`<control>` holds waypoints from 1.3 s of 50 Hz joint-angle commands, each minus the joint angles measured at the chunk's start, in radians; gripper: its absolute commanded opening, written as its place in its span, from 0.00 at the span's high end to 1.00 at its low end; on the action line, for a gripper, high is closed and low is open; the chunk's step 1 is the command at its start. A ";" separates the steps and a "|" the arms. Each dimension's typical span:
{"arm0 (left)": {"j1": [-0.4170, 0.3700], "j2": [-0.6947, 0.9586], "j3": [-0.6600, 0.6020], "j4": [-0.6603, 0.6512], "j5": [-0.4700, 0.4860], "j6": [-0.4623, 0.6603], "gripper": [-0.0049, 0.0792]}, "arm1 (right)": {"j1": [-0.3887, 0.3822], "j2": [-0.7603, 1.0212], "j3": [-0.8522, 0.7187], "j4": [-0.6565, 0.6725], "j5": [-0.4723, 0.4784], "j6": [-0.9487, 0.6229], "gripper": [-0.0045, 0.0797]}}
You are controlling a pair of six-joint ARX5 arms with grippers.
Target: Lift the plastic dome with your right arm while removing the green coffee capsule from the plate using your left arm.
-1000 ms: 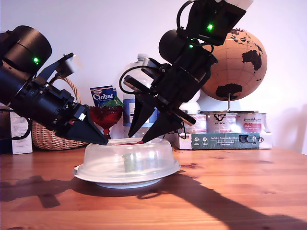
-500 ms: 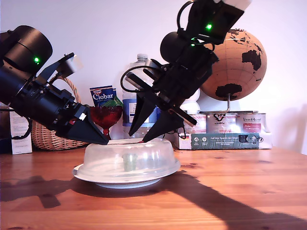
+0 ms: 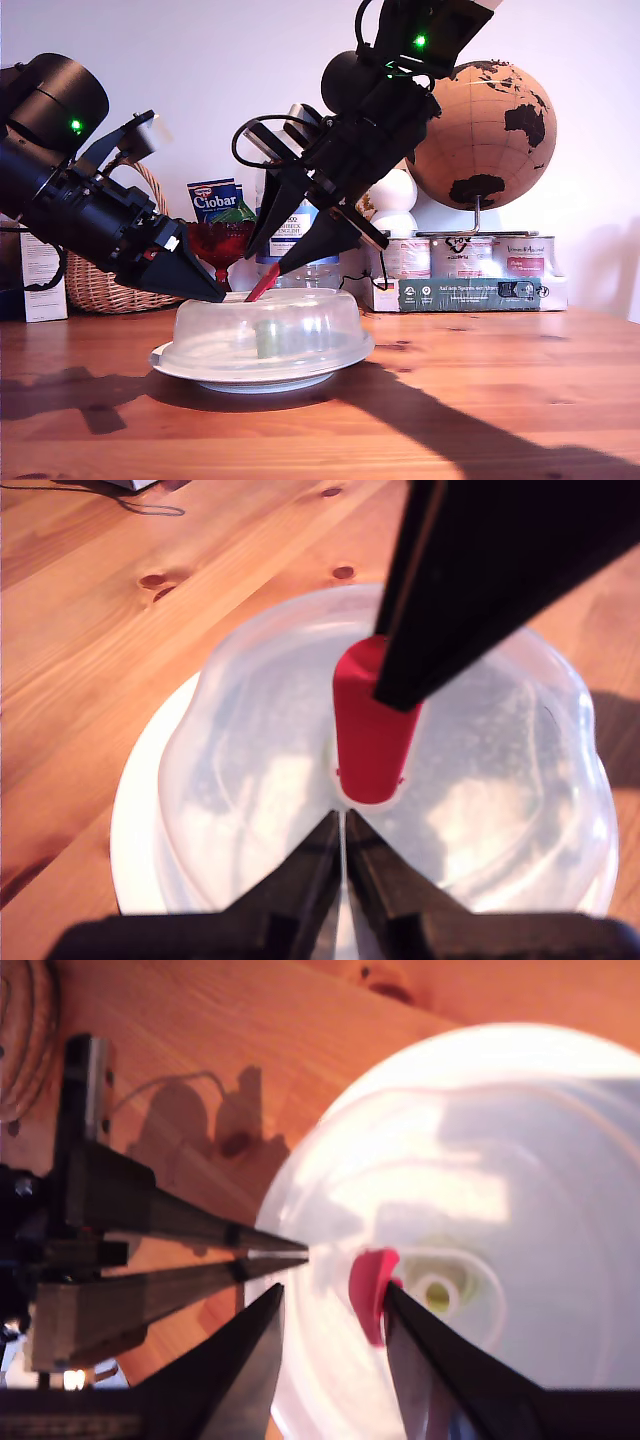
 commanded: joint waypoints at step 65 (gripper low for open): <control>-0.003 0.026 -0.017 -0.022 -0.007 0.003 0.97 | 0.033 0.051 0.003 0.029 0.089 0.007 0.97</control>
